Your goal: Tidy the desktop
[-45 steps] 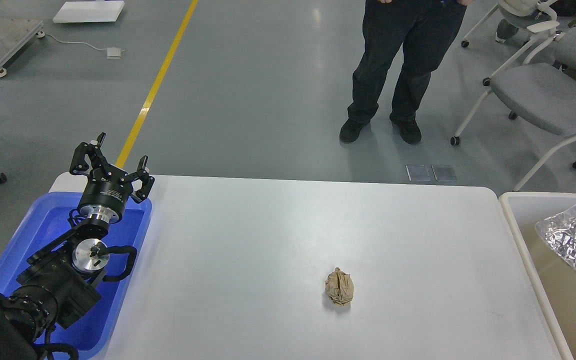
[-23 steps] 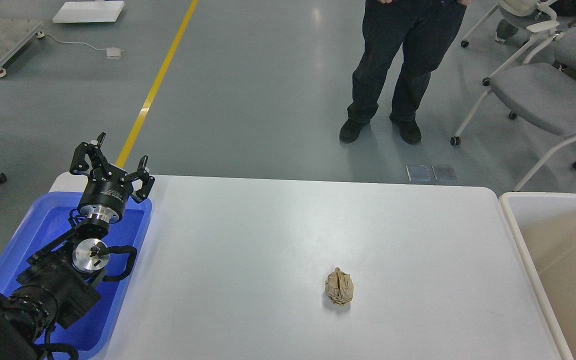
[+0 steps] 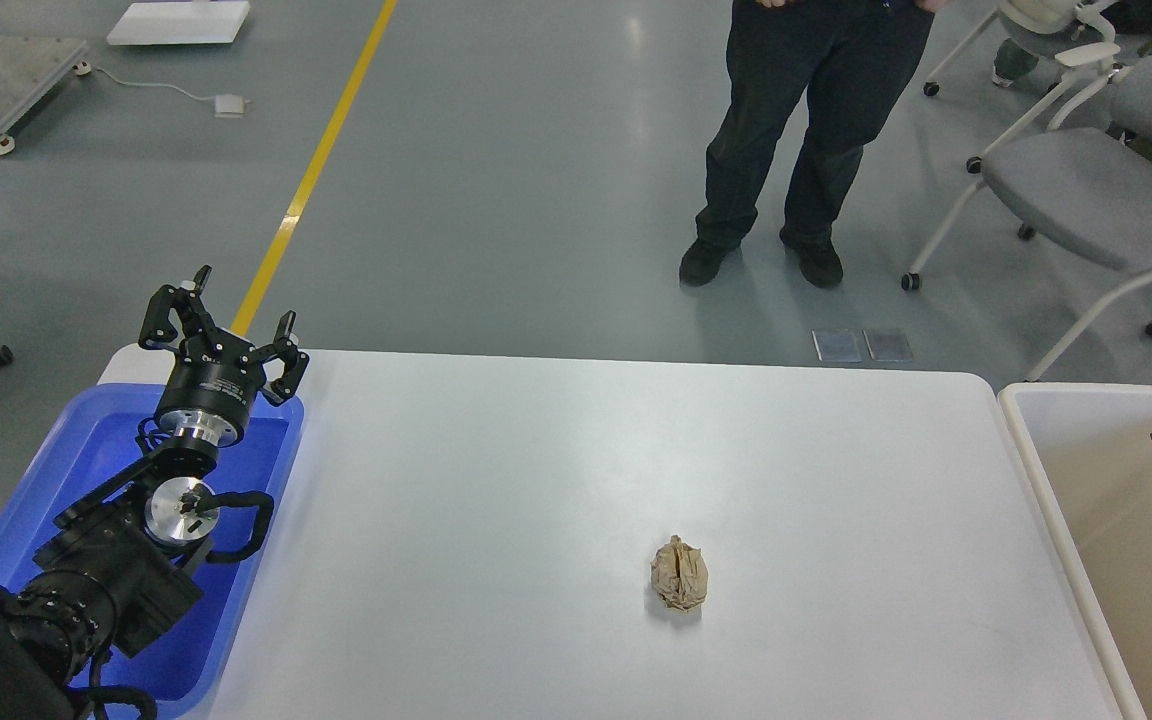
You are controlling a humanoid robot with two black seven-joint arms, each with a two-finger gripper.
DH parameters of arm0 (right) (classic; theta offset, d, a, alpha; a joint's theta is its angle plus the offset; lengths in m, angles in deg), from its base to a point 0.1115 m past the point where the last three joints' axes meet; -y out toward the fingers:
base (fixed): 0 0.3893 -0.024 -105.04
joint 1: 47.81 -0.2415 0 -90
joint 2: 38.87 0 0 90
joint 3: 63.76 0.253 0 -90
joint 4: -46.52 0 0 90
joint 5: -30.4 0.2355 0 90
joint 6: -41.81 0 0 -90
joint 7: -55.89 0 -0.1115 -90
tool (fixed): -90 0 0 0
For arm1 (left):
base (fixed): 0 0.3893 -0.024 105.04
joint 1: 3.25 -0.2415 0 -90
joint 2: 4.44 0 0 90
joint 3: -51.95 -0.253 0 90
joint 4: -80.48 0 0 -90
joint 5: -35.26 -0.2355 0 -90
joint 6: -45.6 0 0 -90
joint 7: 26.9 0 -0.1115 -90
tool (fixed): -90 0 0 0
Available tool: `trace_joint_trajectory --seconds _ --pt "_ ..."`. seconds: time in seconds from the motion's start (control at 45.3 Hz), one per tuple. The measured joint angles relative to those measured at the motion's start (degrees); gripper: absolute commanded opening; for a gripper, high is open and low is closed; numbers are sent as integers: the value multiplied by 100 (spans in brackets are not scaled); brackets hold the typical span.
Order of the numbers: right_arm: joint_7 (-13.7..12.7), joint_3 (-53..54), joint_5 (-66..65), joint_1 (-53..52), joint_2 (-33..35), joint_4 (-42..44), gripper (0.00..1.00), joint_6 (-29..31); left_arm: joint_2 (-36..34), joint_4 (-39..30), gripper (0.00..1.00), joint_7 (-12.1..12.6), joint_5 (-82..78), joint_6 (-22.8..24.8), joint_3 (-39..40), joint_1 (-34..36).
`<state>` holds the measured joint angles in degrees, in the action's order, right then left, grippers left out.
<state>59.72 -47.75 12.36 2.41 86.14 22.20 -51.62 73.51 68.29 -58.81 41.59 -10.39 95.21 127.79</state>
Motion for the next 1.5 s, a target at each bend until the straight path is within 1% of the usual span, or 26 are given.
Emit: trace_joint_trajectory --seconds 0.221,0.574,0.773,0.994,1.082,1.502 --pt "9 759 1 -54 27 -948 100 20 0 4 100 0 0 0 0 0" --pt "8 1320 18 -191 29 -2124 100 30 0 5 100 0 0 0 -2 0" --pt "4 1661 522 -210 5 -2665 100 234 0 3 100 0 0 0 -2 0" --pt "3 2175 1588 -220 -141 -2913 100 626 0 3 100 0 0 0 -2 0" --pt "4 2374 2002 -215 -360 -2962 100 734 0 3 100 0 0 0 -2 0" --pt "14 2941 2535 -56 -1392 -2952 100 871 0 5 100 0 0 0 -2 0"
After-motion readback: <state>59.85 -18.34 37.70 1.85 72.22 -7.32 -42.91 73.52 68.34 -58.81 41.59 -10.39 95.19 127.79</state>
